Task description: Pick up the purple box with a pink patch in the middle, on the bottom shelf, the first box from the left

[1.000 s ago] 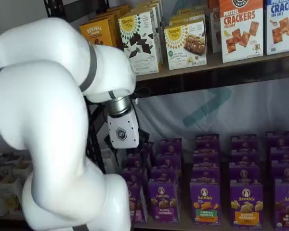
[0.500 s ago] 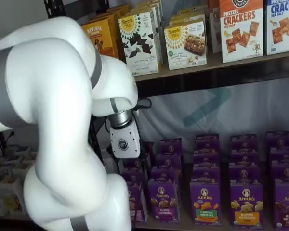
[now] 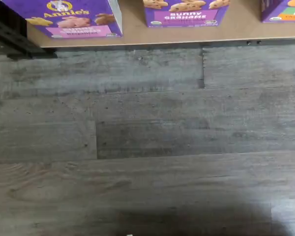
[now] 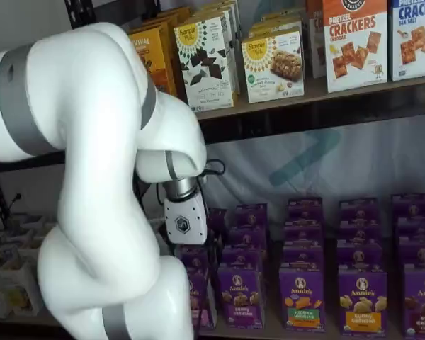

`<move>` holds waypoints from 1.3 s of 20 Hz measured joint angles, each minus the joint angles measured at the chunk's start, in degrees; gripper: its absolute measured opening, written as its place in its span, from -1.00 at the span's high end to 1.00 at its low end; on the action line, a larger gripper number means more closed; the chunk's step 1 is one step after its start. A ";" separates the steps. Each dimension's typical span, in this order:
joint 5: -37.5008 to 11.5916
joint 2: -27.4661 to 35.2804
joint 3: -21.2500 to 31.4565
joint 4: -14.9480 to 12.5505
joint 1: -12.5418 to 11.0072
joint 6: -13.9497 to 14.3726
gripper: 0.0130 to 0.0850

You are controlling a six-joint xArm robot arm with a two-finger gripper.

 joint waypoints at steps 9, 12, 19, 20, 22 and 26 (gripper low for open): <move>-5.04 8.42 -1.55 -3.56 1.34 3.91 -1.00; -7.30 11.30 -2.19 -4.25 1.61 4.75 -1.00; -16.13 16.73 -2.03 -5.88 2.05 6.69 -1.00; -16.85 17.39 -2.15 -5.87 2.13 6.75 -1.00; -17.98 19.33 -2.85 -4.36 2.47 5.74 -1.00; -21.43 22.94 -3.99 -2.29 3.04 4.37 -1.00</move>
